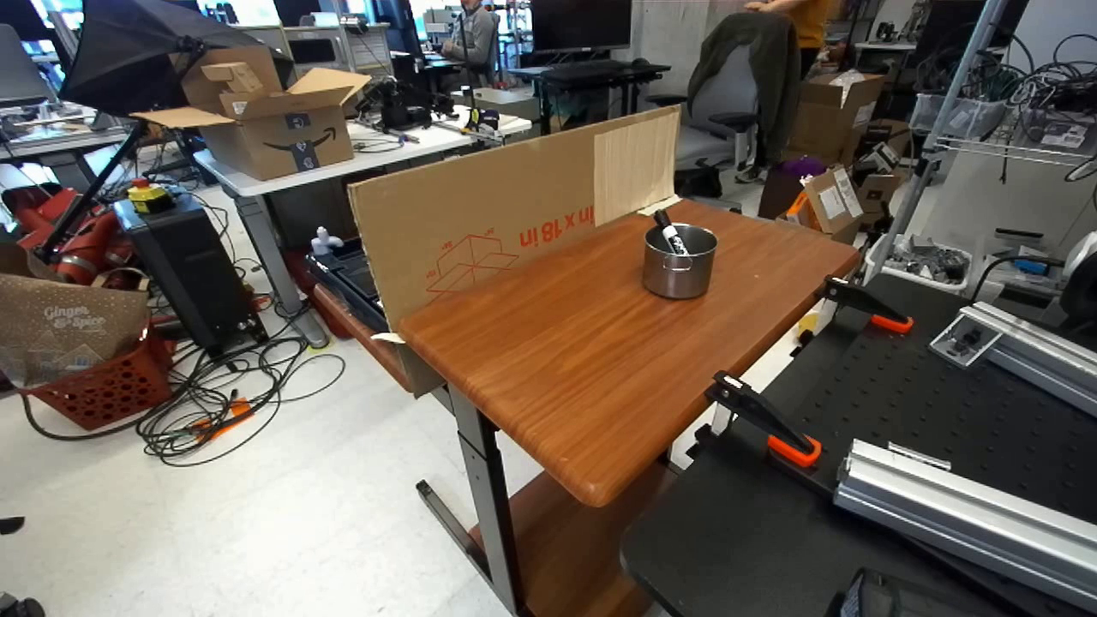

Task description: Take the marker out of the pot and place it on the desk

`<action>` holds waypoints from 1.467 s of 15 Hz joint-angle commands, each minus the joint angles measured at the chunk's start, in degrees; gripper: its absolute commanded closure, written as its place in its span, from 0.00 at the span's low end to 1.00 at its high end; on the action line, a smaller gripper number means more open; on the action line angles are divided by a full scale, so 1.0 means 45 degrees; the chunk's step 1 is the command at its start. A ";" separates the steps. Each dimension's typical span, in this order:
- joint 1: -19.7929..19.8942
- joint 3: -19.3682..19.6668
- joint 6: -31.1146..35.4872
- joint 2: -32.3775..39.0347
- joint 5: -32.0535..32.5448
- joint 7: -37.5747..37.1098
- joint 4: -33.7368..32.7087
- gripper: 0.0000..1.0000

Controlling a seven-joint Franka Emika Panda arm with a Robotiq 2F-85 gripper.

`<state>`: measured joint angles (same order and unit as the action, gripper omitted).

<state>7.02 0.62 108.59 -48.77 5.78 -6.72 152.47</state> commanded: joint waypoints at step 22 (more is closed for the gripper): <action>-0.1321 -0.0380 0.6904 1.2942 -0.0581 -0.2809 -0.4791 0.00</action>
<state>2.53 -2.60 139.52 5.30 2.07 -17.91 134.54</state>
